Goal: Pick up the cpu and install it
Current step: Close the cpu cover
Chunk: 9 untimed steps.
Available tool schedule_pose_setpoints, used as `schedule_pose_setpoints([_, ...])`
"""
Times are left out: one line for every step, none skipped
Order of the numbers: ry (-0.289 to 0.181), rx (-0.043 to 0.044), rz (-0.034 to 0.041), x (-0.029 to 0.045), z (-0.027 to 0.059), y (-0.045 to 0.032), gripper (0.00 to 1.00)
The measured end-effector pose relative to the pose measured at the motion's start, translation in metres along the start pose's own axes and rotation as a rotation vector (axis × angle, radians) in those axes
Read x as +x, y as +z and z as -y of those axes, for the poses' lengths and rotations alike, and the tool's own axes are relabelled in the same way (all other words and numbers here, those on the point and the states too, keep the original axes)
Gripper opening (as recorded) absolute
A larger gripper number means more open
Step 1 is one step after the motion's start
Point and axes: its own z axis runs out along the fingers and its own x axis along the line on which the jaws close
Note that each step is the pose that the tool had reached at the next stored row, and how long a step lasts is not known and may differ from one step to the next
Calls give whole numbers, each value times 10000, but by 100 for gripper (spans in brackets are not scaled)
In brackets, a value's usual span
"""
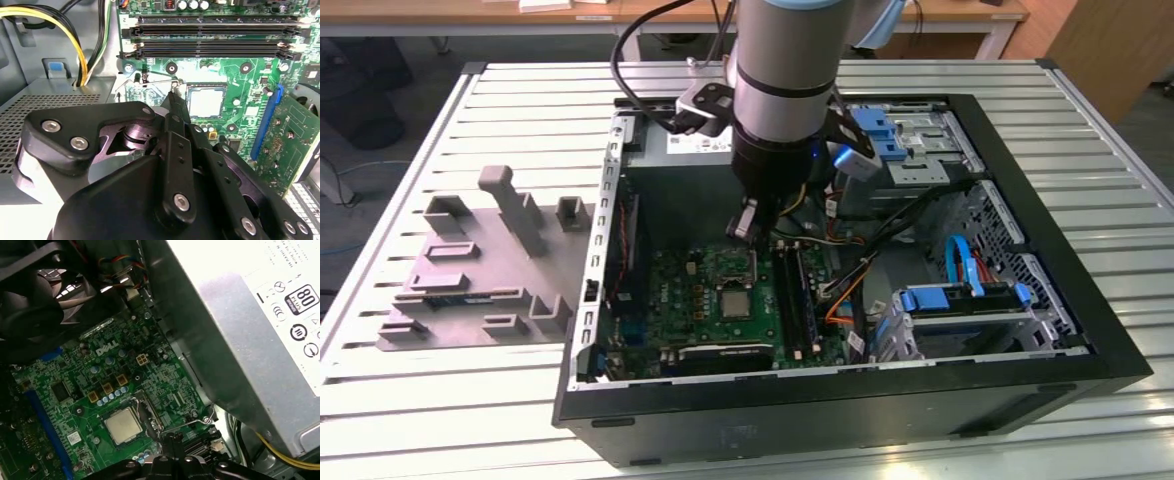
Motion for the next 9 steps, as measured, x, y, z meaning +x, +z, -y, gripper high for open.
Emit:
schedule_pose_setpoints([-3,6,-10,4,2,0,11])
schedule_pose_setpoints([-6,12,-19,7,4,0,11])
schedule_pose_setpoints([-9,18,-29,11,6,1,11])
schedule_pose_setpoints([-13,24,-39,14,8,1,11])
schedule_pose_setpoints([-15,29,-48,17,9,1,11])
schedule_pose_setpoints([-18,33,-58,21,11,0,11])
schedule_pose_setpoints([-23,36,-60,25,13,1,11])
schedule_pose_setpoints([-26,38,-64,28,15,1,11])
schedule_pose_setpoints([-30,40,-67,33,18,1,11])
